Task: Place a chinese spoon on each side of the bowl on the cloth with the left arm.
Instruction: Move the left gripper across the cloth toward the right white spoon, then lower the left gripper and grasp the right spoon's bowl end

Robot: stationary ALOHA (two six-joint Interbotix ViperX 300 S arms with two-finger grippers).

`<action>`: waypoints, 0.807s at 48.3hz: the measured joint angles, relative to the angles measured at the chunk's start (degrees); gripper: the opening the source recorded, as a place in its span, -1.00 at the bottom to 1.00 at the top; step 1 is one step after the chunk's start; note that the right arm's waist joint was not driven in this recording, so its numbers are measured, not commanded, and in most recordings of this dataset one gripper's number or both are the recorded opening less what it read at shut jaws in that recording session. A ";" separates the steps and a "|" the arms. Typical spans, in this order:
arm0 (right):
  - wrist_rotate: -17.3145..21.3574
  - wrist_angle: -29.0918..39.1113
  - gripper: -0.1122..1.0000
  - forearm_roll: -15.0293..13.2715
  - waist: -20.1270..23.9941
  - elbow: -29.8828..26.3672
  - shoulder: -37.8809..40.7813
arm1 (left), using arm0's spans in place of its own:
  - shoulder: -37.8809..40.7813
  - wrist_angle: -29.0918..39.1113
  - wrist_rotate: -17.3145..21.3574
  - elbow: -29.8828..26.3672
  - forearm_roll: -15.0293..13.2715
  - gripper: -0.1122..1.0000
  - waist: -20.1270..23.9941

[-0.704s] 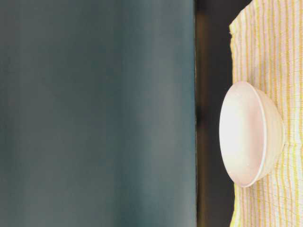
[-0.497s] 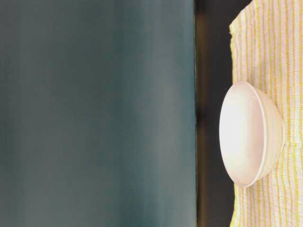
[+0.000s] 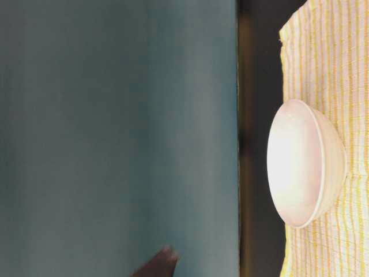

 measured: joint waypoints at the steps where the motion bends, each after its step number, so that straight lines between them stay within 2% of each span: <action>1: 0.00 0.00 -0.79 0.00 0.00 0.00 0.00 | 1.05 0.00 -0.18 -0.79 0.00 -0.47 -0.18; 5: 0.00 0.18 -0.79 0.00 0.00 0.00 -0.09 | 5.80 0.35 -0.97 -4.39 0.00 -0.12 -1.05; 10: 0.00 0.18 -0.79 0.00 0.00 0.00 -0.18 | 11.69 1.85 -1.32 -9.40 0.09 0.43 -2.20; 15: 0.00 0.09 -0.79 0.00 0.00 0.00 -0.26 | 16.26 6.24 -1.67 -15.29 0.09 0.78 -2.90; 22: 0.09 0.35 -0.79 0.00 0.00 0.00 -0.26 | 22.15 13.01 -3.08 -23.73 0.09 0.79 -3.78; 27: 0.09 0.44 -0.79 0.00 0.00 0.00 -0.35 | 25.93 14.85 -4.13 -27.69 0.09 0.77 -4.04; 32: 0.26 0.35 -0.79 0.00 0.00 0.00 -0.70 | 29.27 13.71 -5.71 -30.15 0.09 0.77 -4.13; 39: 0.35 0.35 -0.79 0.00 0.00 0.00 -1.58 | 34.19 8.35 -9.93 -32.78 0.09 0.77 -4.13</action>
